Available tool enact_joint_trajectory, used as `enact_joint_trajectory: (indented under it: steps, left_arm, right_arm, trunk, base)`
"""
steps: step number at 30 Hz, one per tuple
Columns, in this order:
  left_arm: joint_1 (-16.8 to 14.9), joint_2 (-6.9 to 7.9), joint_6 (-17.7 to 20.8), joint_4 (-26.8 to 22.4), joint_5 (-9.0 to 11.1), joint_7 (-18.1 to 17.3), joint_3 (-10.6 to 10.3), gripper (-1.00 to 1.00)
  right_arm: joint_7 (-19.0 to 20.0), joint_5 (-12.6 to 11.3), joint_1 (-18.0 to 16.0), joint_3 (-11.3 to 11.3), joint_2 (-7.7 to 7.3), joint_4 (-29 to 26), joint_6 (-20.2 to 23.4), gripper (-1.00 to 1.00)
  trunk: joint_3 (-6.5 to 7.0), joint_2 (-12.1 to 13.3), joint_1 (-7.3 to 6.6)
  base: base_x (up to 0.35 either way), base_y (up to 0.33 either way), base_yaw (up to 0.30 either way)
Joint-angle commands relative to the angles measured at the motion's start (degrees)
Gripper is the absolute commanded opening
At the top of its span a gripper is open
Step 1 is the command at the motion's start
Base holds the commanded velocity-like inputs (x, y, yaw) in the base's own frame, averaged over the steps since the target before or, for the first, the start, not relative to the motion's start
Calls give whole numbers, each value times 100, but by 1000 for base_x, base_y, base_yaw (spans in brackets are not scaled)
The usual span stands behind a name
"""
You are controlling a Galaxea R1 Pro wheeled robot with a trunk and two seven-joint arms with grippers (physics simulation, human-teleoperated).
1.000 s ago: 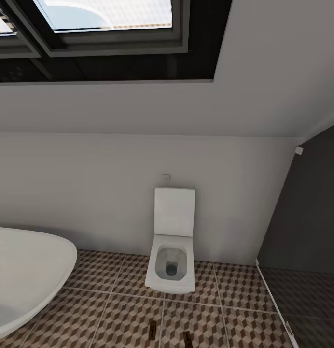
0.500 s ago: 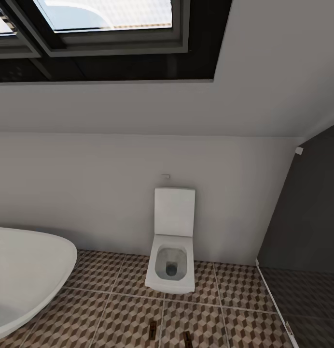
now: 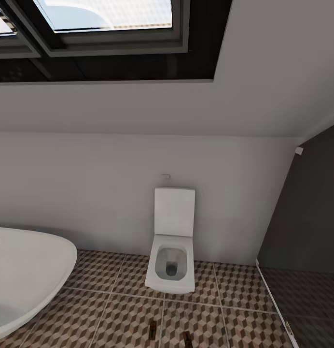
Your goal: Take the four mousetraps from the cabinet in the bathroom and place them on the bathroom floor. Make sure all four end up on the same floor surface, and ensure that at least two of them are either under or directly next to the same bathroom sink.
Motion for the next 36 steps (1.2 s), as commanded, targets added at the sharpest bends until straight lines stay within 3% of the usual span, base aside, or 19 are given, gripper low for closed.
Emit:
enact_joint_trajectory:
  steps: [1,36]
  left_arm:
    - [-4,-1,-15,5,28,16,-49,100]
    - [-4,-1,-15,5,28,16,-50,100]
  right_arm:
    - [-6,-23,-5,35,0,6,-19,100]
    - [-4,-23,-4,35,0,6,-19,100]
  trunk:
    - [-11,-11,3]
    - [-11,-11,3]
  base:
    - [0,0,0]
    - [0,0,0]
